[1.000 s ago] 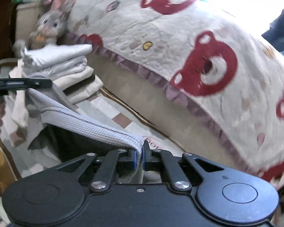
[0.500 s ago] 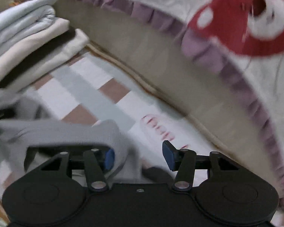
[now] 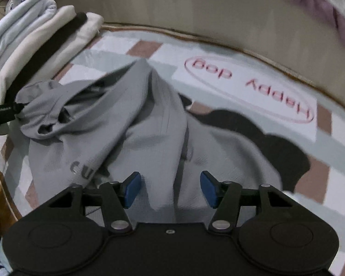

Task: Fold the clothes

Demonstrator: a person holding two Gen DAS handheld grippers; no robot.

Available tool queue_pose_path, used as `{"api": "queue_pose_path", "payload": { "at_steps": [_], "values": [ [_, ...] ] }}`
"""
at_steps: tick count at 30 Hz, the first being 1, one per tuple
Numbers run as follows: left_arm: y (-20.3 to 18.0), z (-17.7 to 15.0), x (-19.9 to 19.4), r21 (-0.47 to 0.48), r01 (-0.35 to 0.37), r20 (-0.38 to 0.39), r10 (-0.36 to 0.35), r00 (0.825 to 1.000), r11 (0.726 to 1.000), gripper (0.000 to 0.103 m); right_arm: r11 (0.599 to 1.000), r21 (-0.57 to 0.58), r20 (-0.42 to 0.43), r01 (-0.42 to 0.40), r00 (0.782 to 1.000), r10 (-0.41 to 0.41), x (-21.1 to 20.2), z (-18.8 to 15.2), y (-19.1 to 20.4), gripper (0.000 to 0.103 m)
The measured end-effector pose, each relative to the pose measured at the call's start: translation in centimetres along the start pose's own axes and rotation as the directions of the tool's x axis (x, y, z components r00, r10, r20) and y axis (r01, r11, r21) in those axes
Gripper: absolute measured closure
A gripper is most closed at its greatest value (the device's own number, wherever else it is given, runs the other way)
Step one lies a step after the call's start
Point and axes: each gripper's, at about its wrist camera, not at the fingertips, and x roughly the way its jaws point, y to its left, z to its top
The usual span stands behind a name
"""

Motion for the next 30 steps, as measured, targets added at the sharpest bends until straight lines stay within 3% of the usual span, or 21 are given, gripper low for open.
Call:
{"api": "queue_pose_path", "payload": {
  "at_steps": [1,2,3,4,6,11,17,24,26,30],
  "values": [
    [0.1,0.0,0.0,-0.003,0.002,-0.003,-0.002,1.0,1.0,0.093,0.999,-0.033,0.012,-0.014,1.0,0.015,0.0,-0.2,0.5,0.047],
    [0.1,0.0,0.0,-0.003,0.002,-0.006,-0.002,1.0,1.0,0.093,0.997,-0.076,0.028,-0.027,0.999,0.029,-0.1,-0.4,1.1,0.079],
    [0.1,0.0,0.0,0.0,0.0,-0.008,0.0,1.0,1.0,0.093,0.992,-0.118,0.042,-0.039,0.998,0.044,-0.3,-0.6,1.7,0.097],
    [0.0,0.1,0.1,0.006,-0.004,-0.009,0.004,1.0,1.0,0.093,0.986,-0.161,0.056,-0.049,0.997,0.059,-0.4,-0.8,2.3,0.1],
    [-0.2,0.2,0.1,0.016,-0.01,-0.007,0.01,1.0,1.0,0.093,0.975,-0.221,0.104,-0.036,0.993,0.06,-1.4,-1.0,3.2,0.1],
    [-0.7,0.4,-0.5,0.038,-0.019,0.019,0.019,1.0,0.999,0.093,0.985,-0.122,0.261,0.126,0.961,-0.091,-7.2,-0.5,2.3,0.1],
    [-1.0,1.1,-1.6,0.016,0.027,0.037,-0.028,0.999,1.0,0.092,0.921,0.003,0.33,0.39,0.869,-0.369,-13.1,-1.0,-0.5,0.101],
    [-1.6,0.7,-0.4,-0.055,0.159,-0.031,-0.161,0.986,0.986,0.087,0.842,0.087,0.343,0.532,0.778,-0.526,-16.6,-2.1,-3.6,0.101],
    [-2.1,0.2,0.2,-0.03,0.155,-0.057,-0.156,0.986,0.987,0.087,0.832,0.096,0.34,0.547,0.767,-0.544,-16.9,-2.7,-4.1,0.102],
    [-3.3,-0.7,0.8,0.026,0.142,-0.064,-0.14,0.988,0.99,0.091,0.836,0.09,0.318,0.542,0.78,-0.539,-16.0,-3.4,-4.9,0.102]
  ]
}}
